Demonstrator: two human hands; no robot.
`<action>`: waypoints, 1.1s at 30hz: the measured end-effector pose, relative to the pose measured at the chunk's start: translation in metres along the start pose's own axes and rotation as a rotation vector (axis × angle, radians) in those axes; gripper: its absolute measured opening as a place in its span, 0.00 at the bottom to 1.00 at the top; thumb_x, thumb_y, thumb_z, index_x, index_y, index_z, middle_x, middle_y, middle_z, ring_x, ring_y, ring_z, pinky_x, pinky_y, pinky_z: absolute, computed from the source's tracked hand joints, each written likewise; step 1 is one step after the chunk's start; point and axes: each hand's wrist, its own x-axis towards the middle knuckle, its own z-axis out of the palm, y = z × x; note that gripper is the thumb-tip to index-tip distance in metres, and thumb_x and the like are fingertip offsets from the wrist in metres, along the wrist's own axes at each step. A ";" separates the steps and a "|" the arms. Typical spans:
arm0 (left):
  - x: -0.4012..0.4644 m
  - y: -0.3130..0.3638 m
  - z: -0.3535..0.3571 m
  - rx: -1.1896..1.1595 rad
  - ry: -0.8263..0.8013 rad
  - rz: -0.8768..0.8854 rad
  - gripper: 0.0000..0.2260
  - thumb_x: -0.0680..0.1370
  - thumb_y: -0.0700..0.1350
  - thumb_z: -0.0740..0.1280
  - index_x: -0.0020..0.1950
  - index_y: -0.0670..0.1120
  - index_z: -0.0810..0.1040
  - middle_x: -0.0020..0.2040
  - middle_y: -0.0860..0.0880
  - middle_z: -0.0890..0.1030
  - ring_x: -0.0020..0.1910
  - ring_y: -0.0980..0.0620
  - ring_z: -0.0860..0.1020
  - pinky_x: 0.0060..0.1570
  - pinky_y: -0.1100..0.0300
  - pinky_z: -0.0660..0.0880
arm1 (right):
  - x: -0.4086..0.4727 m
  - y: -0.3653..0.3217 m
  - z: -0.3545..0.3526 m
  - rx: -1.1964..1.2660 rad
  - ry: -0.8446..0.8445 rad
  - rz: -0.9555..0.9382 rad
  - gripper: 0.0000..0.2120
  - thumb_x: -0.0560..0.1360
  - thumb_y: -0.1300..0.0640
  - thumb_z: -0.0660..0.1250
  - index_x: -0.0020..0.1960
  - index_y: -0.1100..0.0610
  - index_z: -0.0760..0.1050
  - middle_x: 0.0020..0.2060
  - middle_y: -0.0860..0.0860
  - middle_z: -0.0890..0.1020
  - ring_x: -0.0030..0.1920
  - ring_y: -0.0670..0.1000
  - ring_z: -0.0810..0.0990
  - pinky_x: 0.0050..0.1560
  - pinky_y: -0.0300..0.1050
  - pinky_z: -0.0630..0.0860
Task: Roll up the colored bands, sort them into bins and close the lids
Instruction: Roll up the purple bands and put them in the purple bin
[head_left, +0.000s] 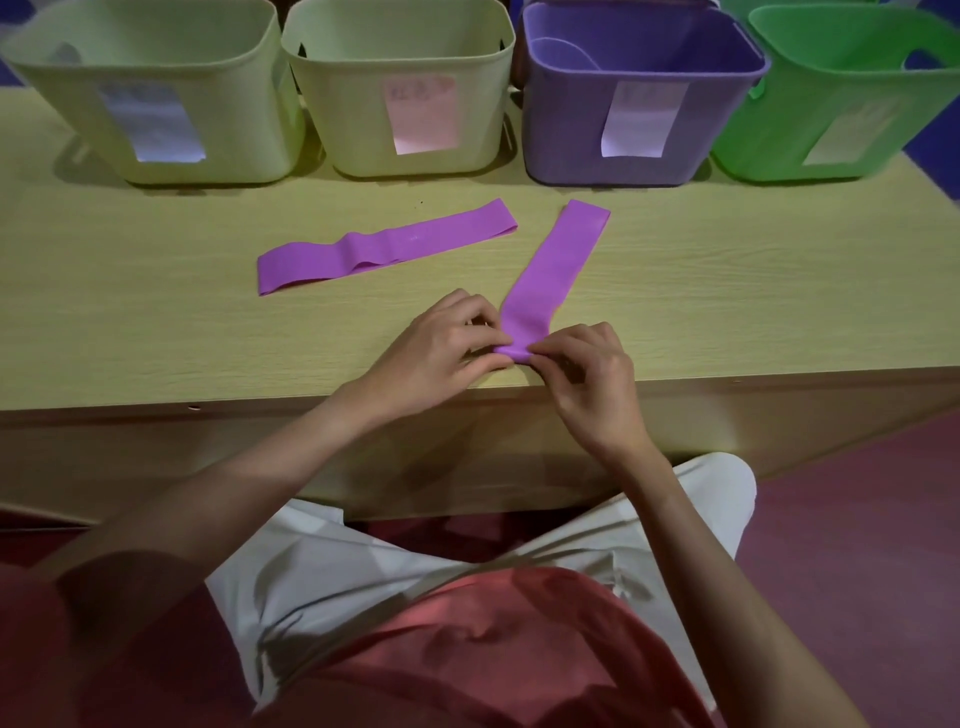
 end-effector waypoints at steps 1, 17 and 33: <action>-0.001 0.001 0.000 -0.035 -0.001 -0.012 0.13 0.77 0.51 0.68 0.52 0.42 0.83 0.48 0.48 0.78 0.48 0.50 0.73 0.47 0.61 0.70 | 0.000 0.002 -0.003 0.011 -0.016 -0.014 0.03 0.74 0.61 0.72 0.47 0.56 0.83 0.39 0.49 0.81 0.43 0.53 0.73 0.45 0.37 0.66; 0.014 0.008 0.002 -0.152 -0.140 -0.236 0.05 0.77 0.45 0.69 0.48 0.44 0.80 0.43 0.53 0.73 0.45 0.54 0.69 0.46 0.61 0.64 | -0.011 -0.010 0.012 -0.134 0.095 0.075 0.04 0.75 0.61 0.66 0.46 0.59 0.80 0.39 0.54 0.78 0.42 0.58 0.72 0.44 0.42 0.62; 0.008 0.015 0.006 -0.256 -0.046 -0.357 0.09 0.76 0.44 0.70 0.55 0.46 0.75 0.38 0.56 0.74 0.35 0.57 0.74 0.36 0.61 0.67 | -0.005 0.000 0.001 -0.092 -0.002 -0.062 0.06 0.74 0.57 0.72 0.47 0.59 0.78 0.41 0.51 0.76 0.44 0.53 0.71 0.43 0.44 0.68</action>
